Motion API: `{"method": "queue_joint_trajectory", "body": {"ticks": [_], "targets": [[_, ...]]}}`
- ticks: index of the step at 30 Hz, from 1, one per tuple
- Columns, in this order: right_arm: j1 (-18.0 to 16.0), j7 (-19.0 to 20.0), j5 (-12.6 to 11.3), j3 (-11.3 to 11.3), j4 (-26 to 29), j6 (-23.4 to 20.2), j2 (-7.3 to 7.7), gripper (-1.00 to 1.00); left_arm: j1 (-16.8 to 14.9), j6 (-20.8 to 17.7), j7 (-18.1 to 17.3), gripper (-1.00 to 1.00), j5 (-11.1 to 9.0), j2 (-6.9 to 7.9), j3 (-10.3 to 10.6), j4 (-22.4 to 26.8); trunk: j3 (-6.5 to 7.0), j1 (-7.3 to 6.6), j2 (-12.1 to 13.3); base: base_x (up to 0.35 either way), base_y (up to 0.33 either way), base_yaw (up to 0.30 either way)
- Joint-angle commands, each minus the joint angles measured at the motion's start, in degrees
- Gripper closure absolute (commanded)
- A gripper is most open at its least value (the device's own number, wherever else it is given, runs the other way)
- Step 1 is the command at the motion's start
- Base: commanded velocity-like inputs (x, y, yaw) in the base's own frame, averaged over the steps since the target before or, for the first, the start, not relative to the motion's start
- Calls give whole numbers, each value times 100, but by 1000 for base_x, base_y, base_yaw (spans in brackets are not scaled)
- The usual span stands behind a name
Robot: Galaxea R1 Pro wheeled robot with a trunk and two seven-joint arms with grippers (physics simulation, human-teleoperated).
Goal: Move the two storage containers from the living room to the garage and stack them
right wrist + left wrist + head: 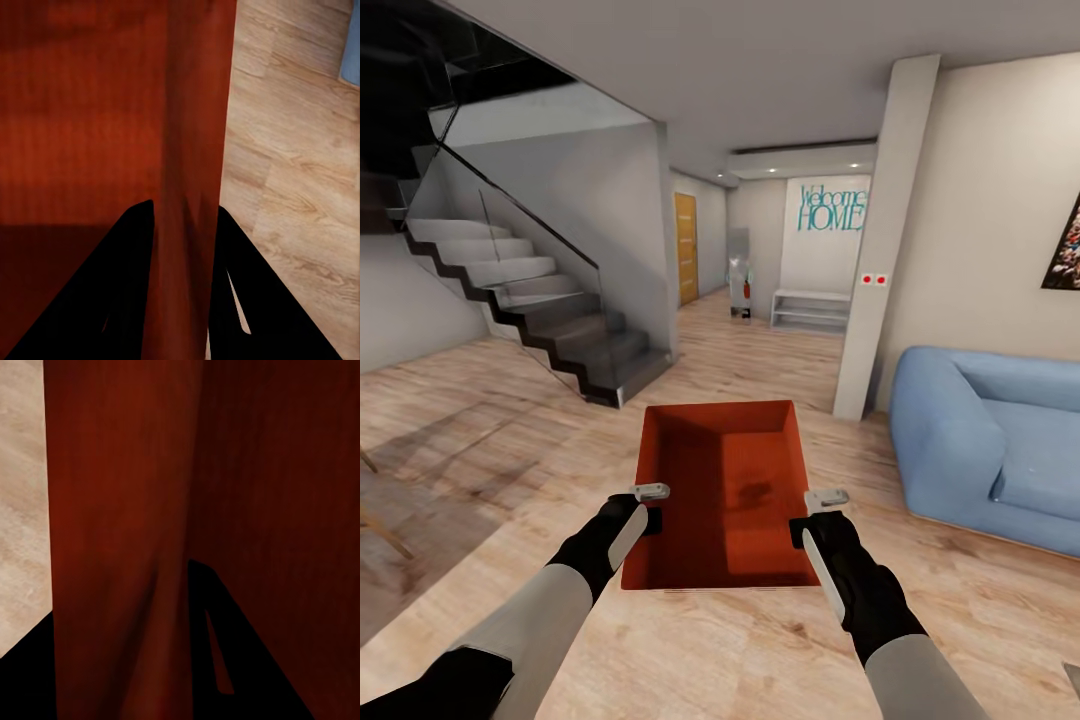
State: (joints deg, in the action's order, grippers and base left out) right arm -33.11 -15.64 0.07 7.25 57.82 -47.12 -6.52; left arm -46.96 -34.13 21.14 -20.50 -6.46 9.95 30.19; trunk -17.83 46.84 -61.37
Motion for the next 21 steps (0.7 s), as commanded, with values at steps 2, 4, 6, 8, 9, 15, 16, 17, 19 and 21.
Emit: {"method": "queue_joint_trajectory", "body": {"ticks": [2,4,6,8,9,15,16,17,19,21], "targets": [[-3,44,-297,31,432,66,1,100,2,-358,4,100,21,4,101,-13,0,0,0,335,0,0],[-4,45,-297,31,432,67,1,100,2,-358,4,100,22,4,100,-13,0,0,0,335,0,0],[-3,44,-297,31,432,66,1,100,2,-357,4,100,23,4,102,-12,0,0,0,335,0,0],[-3,44,-297,31,432,69,1,100,2,-357,4,100,24,4,102,-12,0,0,0,335,0,0],[-3,44,-297,31,432,70,1,100,2,-357,4,100,24,4,101,-13,0,0,0,335,0,0],[-2,44,-297,31,432,70,1,100,2,-357,4,100,23,4,103,-13,0,0,0,335,0,0],[-2,44,-297,31,432,71,1,100,2,-357,4,100,23,1,103,-13,0,0,0,335,0,0],[-4,44,-297,31,432,71,1,100,2,-357,4,100,22,-1,103,-13,0,0,0,335,0,0],[-3,44,-297,31,432,69,1,100,2,-357,4,100,22,-3,104,-13,0,0,0,335,0,0],[-3,44,-297,31,432,69,1,100,2,-357,4,100,21,-4,104,-13,0,0,0,335,0,0]]}}
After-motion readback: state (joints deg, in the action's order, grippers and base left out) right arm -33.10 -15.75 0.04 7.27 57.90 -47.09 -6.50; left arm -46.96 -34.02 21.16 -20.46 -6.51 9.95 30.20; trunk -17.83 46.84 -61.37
